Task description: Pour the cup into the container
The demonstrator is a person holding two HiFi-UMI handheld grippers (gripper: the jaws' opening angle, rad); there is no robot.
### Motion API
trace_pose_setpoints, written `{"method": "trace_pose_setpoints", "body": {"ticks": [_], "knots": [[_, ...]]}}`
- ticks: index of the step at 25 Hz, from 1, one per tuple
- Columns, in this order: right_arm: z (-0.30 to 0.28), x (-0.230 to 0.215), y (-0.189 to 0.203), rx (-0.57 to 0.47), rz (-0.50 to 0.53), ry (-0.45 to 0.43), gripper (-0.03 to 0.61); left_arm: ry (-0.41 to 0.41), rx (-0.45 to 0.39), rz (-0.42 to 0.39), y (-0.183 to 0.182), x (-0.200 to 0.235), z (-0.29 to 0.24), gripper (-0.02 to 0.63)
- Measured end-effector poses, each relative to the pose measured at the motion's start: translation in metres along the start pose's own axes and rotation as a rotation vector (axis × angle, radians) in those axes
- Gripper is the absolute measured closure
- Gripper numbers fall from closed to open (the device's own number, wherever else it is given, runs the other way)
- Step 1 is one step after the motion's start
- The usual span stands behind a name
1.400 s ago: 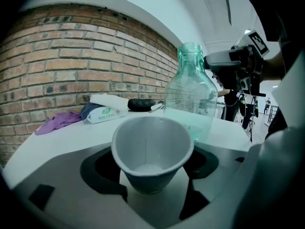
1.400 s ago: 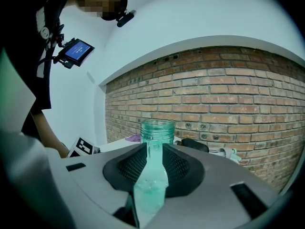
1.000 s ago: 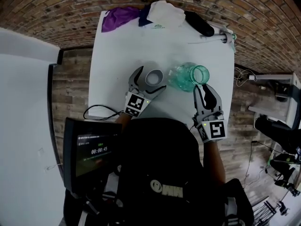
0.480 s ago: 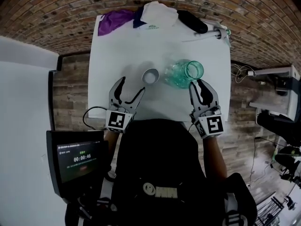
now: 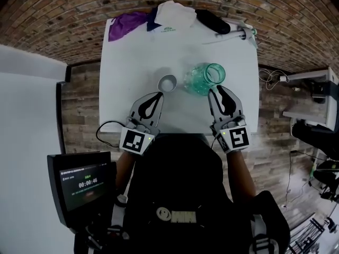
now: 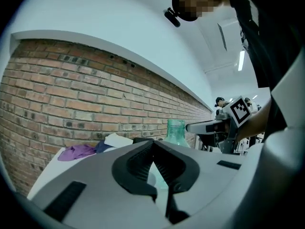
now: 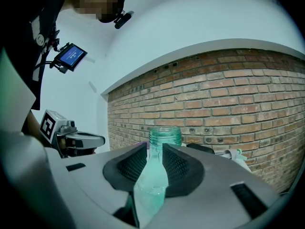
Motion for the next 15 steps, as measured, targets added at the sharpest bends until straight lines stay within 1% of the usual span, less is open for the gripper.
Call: {"method": "trace_pose_setpoints", "body": {"ticks": [3,5,7,9,11,12,14,15], "knots": [[0.004,0.005,0.000,0.029,-0.002,0.001,0.472,0.015,0.023,0.039,0.003,-0.006,0.001,0.609],[0.004,0.008,0.001,0.016,0.001,-0.003,0.472,0.013,0.030,0.052,0.003,-0.009,0.002,0.609],[0.007,0.012,0.004,0.013,-0.012,-0.010,0.472,0.013,0.029,0.035,0.002,-0.015,0.005,0.609],[0.012,0.015,0.004,-0.034,-0.011,-0.027,0.472,0.015,0.026,0.017,0.001,-0.025,0.009,0.609],[0.018,0.018,0.003,-0.057,-0.001,-0.044,0.480,0.018,0.019,0.015,-0.002,-0.036,0.011,0.609],[0.021,0.020,0.003,-0.063,0.003,-0.051,0.496,0.017,0.014,0.014,-0.003,-0.041,0.013,0.609],[0.029,0.022,0.002,-0.081,0.003,-0.058,0.554,0.014,0.007,0.010,-0.006,-0.050,0.016,0.609],[0.035,0.023,0.002,-0.091,-0.001,-0.060,0.569,0.012,0.003,0.011,-0.008,-0.056,0.018,0.609]]}}
Point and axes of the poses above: the fingertips, and each gripper's own axes: z backward along the fingers, x to its left, y out of its underside, the point moved 7 cm from there along z, backward along the fingers, and after that the axes turned 1 degree about y, right-handed, at the moved point
